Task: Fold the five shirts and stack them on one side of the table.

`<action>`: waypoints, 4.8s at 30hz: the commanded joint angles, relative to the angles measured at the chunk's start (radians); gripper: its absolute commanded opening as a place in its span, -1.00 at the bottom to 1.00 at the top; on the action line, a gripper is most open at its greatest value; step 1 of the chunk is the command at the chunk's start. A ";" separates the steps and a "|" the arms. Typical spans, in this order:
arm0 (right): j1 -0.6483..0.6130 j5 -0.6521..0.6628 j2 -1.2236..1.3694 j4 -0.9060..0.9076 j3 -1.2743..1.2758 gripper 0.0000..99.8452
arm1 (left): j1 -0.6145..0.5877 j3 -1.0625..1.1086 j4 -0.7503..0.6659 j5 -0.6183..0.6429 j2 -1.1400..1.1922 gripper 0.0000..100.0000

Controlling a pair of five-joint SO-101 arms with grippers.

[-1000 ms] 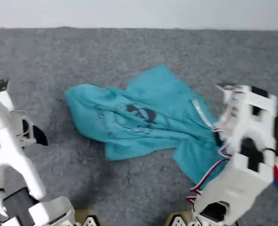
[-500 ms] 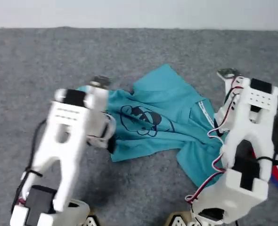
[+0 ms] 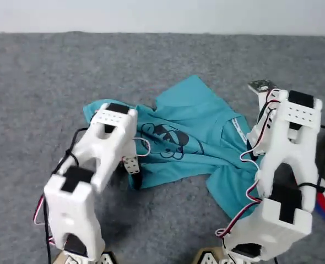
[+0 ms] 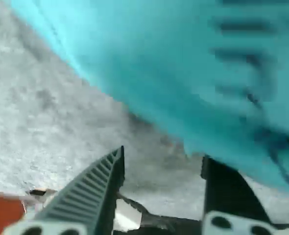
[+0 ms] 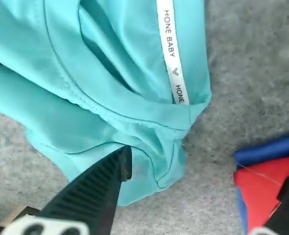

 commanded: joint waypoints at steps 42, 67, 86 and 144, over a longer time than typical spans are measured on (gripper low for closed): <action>-0.007 -0.006 -0.061 0.093 -0.051 -0.10 | 0.176 -0.447 0.043 0.018 0.358 -0.98; -0.036 -0.003 -0.053 0.090 -0.049 -0.10 | -0.721 -0.186 0.043 -0.486 -0.049 -0.98; -0.811 0.078 -0.478 0.223 0.519 -0.10 | -0.901 -0.068 0.044 -0.597 -0.049 -0.97; -0.458 0.302 -0.159 0.039 0.638 -0.98 | -0.902 -0.058 0.043 -0.457 -0.528 -0.58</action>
